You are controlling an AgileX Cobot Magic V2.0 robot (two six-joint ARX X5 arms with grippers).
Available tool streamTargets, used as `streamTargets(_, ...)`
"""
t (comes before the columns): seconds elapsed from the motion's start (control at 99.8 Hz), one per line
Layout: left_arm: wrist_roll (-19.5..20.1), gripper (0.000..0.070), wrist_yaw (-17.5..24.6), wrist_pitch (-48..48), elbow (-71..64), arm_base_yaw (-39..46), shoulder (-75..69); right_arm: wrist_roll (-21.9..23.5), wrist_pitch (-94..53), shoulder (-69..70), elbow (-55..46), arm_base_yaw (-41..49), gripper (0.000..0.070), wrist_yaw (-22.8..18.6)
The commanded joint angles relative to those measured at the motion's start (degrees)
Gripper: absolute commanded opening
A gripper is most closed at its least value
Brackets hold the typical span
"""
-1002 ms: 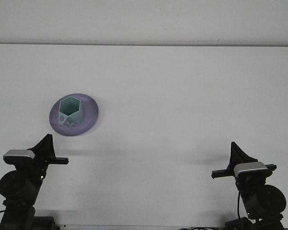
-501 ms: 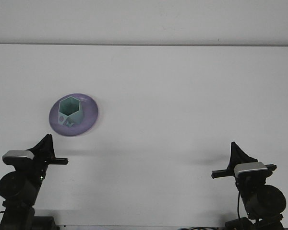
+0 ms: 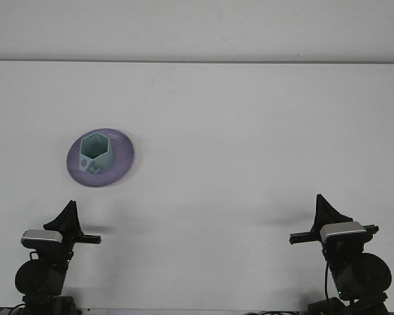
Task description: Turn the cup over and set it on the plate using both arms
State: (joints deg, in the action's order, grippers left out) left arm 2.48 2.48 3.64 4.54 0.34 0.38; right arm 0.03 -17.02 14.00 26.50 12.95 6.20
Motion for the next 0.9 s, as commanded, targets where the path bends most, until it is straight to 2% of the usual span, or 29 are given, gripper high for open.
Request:
streamTargets(0.0,1.14,0.0015,-0.15,3.54,-1.33,0.07,-0.22,0.37,0.76,0.28,0.37,0.04,0.0,0.22)
streamTargets(0.08,1.16,0.0015,-0.13,7.85,-3.85,0.07,-0.22,0.37,0.74,0.28,0.37,0.04,0.0001,0.22)
streamTargets(0.892,0.96,0.0015,-0.04,8.41,-3.67,0.02,-0.2,-0.48,0.74,0.24,0.37,0.07,0.0,0.33)
